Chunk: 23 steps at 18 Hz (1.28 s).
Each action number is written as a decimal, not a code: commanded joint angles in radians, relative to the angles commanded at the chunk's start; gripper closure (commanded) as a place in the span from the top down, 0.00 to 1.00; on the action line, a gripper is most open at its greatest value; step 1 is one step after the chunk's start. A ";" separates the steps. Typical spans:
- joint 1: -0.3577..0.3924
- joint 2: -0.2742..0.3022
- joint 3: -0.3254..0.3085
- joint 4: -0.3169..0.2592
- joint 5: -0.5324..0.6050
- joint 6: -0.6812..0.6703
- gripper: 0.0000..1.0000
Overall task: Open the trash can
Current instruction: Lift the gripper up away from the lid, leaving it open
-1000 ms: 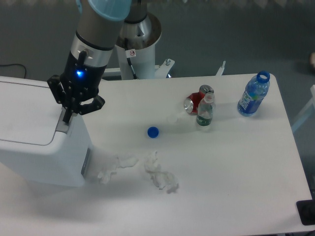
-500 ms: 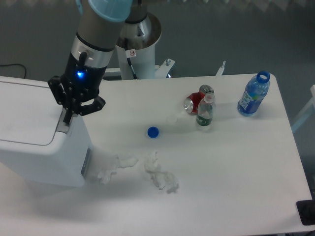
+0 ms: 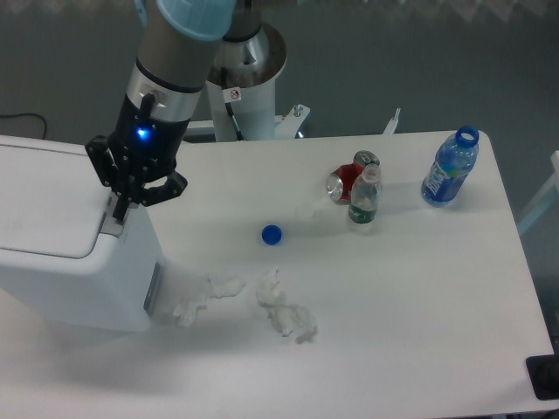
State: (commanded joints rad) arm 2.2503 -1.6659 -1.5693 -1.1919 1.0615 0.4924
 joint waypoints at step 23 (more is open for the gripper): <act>0.192 0.008 0.000 0.106 -0.017 0.005 1.00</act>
State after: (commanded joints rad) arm 2.4419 -1.6582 -1.5692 -1.0861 1.0445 0.4970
